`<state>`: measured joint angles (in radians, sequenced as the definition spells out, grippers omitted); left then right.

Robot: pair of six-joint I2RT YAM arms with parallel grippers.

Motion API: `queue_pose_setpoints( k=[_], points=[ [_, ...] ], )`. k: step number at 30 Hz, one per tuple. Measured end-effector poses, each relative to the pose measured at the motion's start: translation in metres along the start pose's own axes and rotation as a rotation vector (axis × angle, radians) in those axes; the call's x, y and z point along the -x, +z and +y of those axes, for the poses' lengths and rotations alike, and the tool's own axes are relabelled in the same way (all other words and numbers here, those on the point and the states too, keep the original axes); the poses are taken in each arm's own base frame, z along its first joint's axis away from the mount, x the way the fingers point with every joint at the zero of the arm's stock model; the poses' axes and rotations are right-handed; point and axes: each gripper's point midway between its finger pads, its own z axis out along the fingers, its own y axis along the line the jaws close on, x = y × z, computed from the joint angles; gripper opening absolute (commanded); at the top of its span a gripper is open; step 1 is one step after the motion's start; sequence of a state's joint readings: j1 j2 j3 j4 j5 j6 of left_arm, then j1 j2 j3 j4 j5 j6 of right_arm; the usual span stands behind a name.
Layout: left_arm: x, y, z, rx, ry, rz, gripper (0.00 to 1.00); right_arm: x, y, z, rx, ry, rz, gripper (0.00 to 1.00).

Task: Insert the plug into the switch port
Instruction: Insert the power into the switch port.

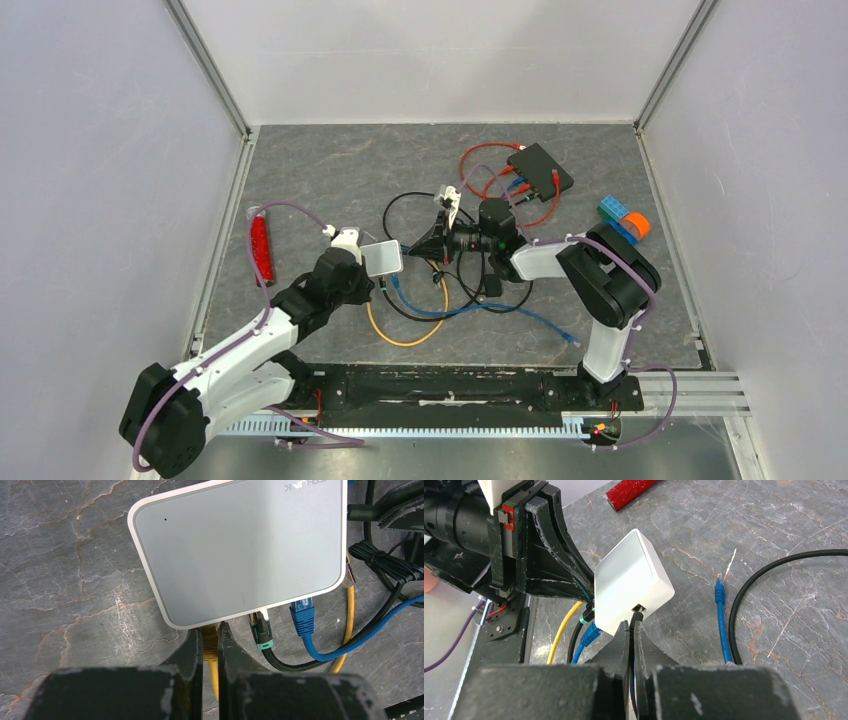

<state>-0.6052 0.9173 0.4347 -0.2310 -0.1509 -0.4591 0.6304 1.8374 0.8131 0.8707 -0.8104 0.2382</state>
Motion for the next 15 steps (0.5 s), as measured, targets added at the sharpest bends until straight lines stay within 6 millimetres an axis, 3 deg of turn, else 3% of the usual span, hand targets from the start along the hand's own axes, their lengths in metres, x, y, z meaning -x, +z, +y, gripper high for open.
queue_pose_setpoints(
  k=[15],
  points=[
    [0.0013,-0.0023,0.0029,0.01,0.03,0.01,0.02,0.0086,0.0072,-0.0014,0.029,-0.014,-0.031,0.0]
  ],
)
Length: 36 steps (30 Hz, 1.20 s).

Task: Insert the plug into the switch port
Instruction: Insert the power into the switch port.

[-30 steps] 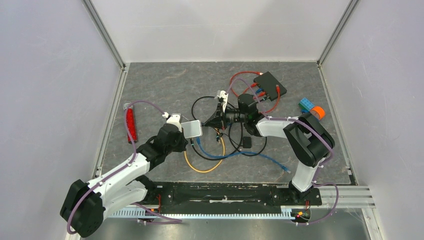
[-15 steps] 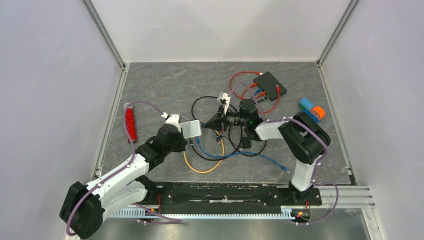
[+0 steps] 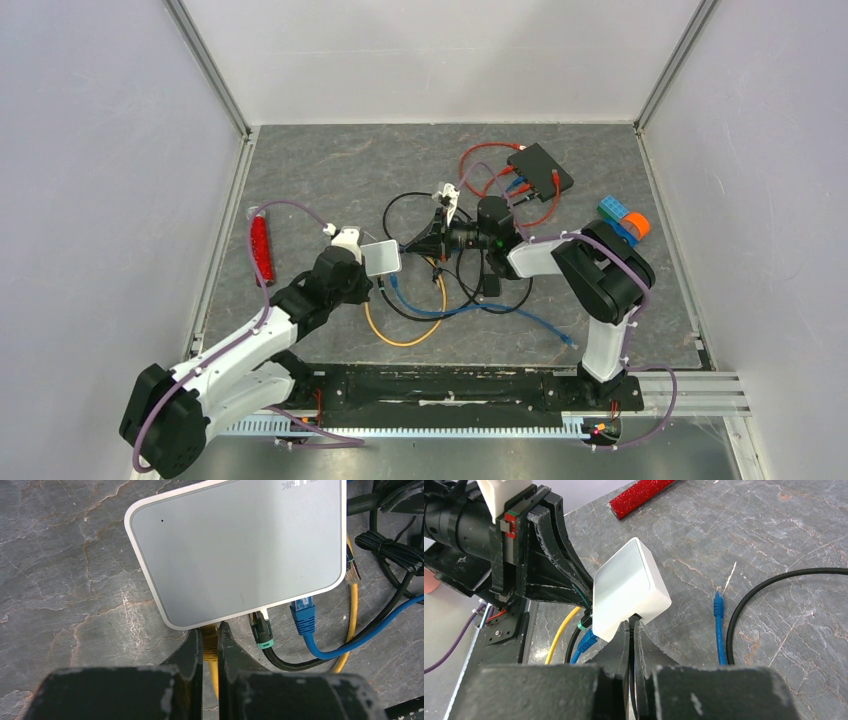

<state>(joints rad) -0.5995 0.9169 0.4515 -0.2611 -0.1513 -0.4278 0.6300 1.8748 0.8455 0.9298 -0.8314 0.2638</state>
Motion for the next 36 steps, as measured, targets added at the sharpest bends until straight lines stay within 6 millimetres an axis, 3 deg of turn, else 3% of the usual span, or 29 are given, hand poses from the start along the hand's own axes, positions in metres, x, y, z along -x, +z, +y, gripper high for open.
queue_pose_setpoints(
  k=[6,24,36],
  points=[
    [0.002,-0.001,0.001,0.004,-0.006,-0.007,0.02,-0.005,0.003,-0.003,-0.009,0.006,-0.003,0.0],
    [0.003,-0.006,-0.001,-0.023,-0.054,-0.052,0.02,0.005,0.009,-0.005,-0.009,0.063,-0.086,0.0],
    [0.011,-0.005,-0.011,-0.071,-0.157,-0.106,0.02,0.018,0.004,0.005,0.007,0.101,-0.172,0.0]
  ],
)
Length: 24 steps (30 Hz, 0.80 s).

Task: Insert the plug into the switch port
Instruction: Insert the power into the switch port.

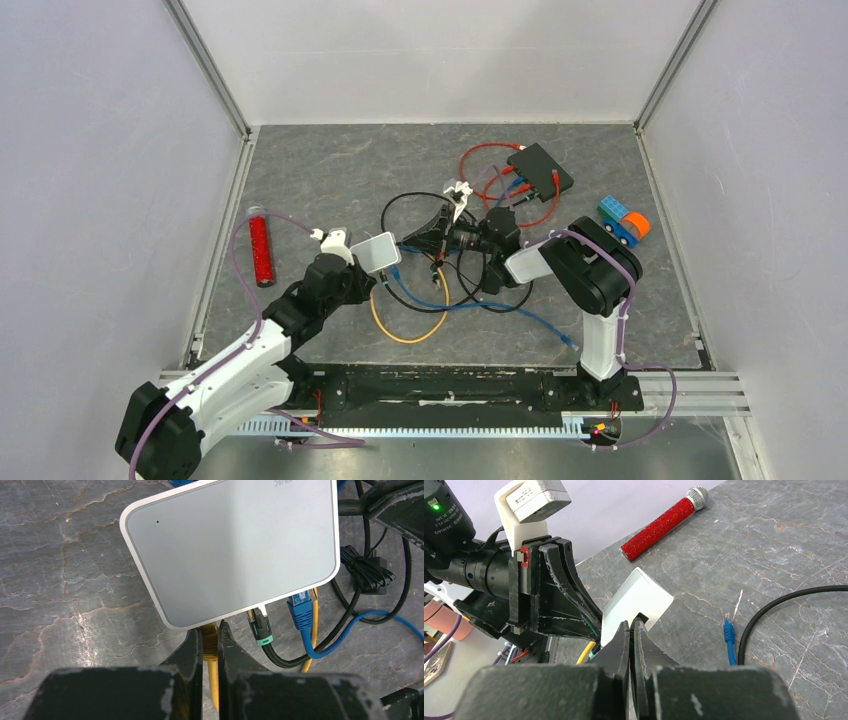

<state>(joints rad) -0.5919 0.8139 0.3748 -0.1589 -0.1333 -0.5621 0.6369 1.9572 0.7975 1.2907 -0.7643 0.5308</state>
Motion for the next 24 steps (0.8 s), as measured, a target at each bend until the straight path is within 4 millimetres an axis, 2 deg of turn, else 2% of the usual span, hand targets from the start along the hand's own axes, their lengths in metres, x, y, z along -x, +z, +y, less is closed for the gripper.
queue_pose_setpoints(
  k=[24],
  points=[
    [-0.0046,-0.0086,-0.0041,-0.068,-0.01,-0.033,0.02,-0.0066,0.0045,-0.0045,-0.01,0.001,0.045,0.0]
  ],
)
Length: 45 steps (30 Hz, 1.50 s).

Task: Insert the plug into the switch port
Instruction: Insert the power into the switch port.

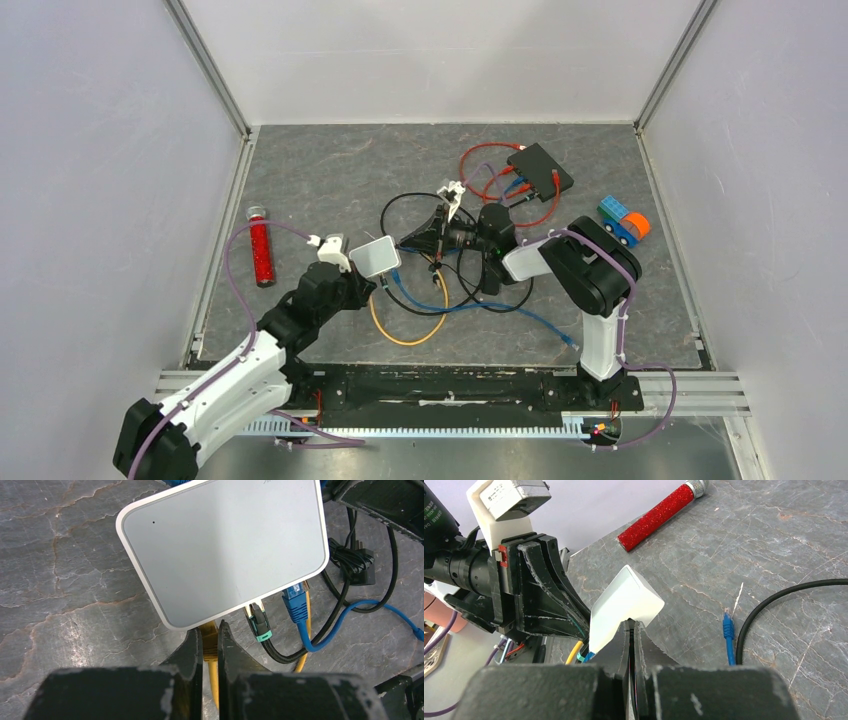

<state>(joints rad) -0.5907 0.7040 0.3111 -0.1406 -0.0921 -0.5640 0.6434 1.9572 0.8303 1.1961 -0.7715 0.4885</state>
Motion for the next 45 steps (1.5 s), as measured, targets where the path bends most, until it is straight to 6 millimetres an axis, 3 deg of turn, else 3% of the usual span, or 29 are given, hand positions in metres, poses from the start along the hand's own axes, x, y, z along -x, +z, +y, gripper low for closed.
queue_pose_setpoints(
  k=[2,6,8,10,12,16,17,22,26,30,32,35,39,41,45],
  points=[
    [-0.002,0.001,0.001,0.005,0.001,0.007,0.02,-0.001,0.001,0.001,0.0,-0.002,0.001,0.01],
    [-0.004,0.003,0.006,0.034,0.003,0.02,0.02,-0.001,0.001,0.002,0.001,0.01,0.004,0.2],
    [0.002,0.003,0.002,0.031,0.006,0.017,0.02,0.0,-0.001,0.0,-0.008,0.028,0.006,0.37],
    [0.009,0.003,-0.003,0.037,0.01,0.01,0.02,0.01,-0.007,-0.004,-0.032,0.042,-0.005,0.67],
    [0.018,0.002,-0.004,0.06,0.014,0.004,0.02,0.032,-0.021,-0.012,-0.074,0.033,-0.027,0.77],
    [0.034,0.0,0.005,0.163,0.022,0.002,0.02,0.08,-0.051,-0.028,-0.214,-0.08,-0.052,0.85],
    [0.037,-0.001,0.01,0.195,0.023,0.002,0.02,0.095,-0.058,-0.029,-0.258,-0.125,-0.058,0.96],
    [0.053,-0.001,0.048,0.385,-0.016,0.029,0.02,0.142,-0.078,-0.013,-0.391,-0.285,-0.072,0.98],
    [0.07,0.005,0.103,0.568,-0.108,0.058,0.02,0.154,-0.1,-0.01,-0.512,-0.332,-0.061,0.98],
    [0.076,0.015,0.141,0.678,-0.146,0.11,0.03,0.162,-0.127,-0.007,-0.649,-0.328,-0.069,0.98],
    [0.079,0.025,0.149,0.701,-0.142,0.139,0.14,0.166,-0.138,-0.005,-0.698,-0.329,-0.072,0.98],
    [0.086,0.042,0.158,0.723,-0.148,0.173,0.39,0.167,-0.153,-0.004,-0.769,-0.329,-0.061,0.98],
    [0.099,0.057,0.157,0.71,-0.153,0.187,0.69,0.155,-0.182,-0.015,-0.931,-0.29,-0.01,0.98],
    [0.107,0.056,0.153,0.701,-0.156,0.173,0.75,0.147,-0.199,-0.02,-1.018,-0.27,0.025,0.98],
    [0.122,0.043,0.147,0.698,-0.15,0.121,0.78,0.141,-0.231,-0.02,-1.165,-0.251,0.055,0.98]
  ],
)
